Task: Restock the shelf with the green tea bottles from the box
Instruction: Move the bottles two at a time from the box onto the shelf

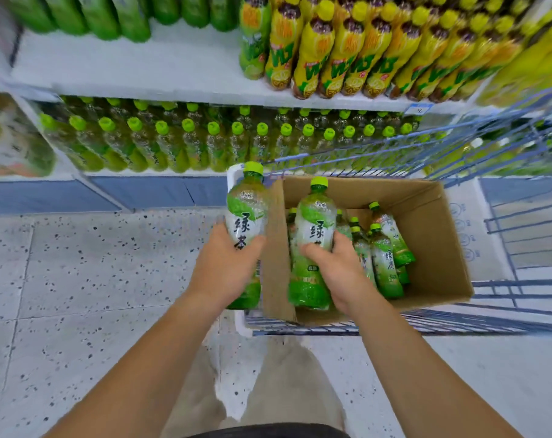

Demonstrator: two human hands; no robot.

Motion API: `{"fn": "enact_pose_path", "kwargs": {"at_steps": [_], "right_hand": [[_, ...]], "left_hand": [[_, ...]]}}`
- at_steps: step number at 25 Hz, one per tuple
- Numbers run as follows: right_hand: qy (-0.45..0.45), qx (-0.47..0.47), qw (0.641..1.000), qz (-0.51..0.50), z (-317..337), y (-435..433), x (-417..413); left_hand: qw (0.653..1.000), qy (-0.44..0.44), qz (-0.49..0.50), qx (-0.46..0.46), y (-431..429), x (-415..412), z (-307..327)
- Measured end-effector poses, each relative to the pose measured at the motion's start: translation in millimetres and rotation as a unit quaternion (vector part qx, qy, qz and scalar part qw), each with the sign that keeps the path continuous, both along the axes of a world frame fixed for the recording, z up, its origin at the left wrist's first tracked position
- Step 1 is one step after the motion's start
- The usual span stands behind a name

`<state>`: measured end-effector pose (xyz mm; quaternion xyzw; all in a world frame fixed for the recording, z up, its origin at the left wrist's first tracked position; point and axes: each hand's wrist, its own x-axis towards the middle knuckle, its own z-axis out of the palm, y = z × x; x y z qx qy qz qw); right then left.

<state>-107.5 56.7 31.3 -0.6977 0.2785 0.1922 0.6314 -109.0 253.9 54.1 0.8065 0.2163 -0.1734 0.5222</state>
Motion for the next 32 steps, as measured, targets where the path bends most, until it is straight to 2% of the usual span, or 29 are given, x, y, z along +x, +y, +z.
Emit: {"fn": "enact_pose_path", "kwargs": {"at_steps": [4,9,14,21,26,32], "right_hand": [[-0.018,0.003,1.000,0.026,28.0,87.3,14.6],[-0.036,0.015,0.998,0.059,46.0,181.8,40.4],[-0.064,0.028,0.994,0.089,42.9,252.8,81.7],[-0.121,0.014,0.989,0.082,16.9,288.3,184.5],[-0.173,-0.039,0.979,0.098,-5.5,283.4,273.6],[-0.210,-0.057,0.971,0.100,-28.8,272.8,359.8]], "left_hand": [[0.998,-0.023,0.060,0.000,81.5,2.1,17.9],[0.996,-0.049,0.077,0.016,170.2,15.5,34.1],[0.989,-0.090,0.115,0.033,227.9,56.5,34.6],[0.982,-0.144,0.113,0.038,258.9,158.2,10.2],[0.977,-0.183,0.093,0.051,264.0,235.3,-18.2],[0.972,-0.208,0.089,0.057,265.6,323.2,-44.6]]}}
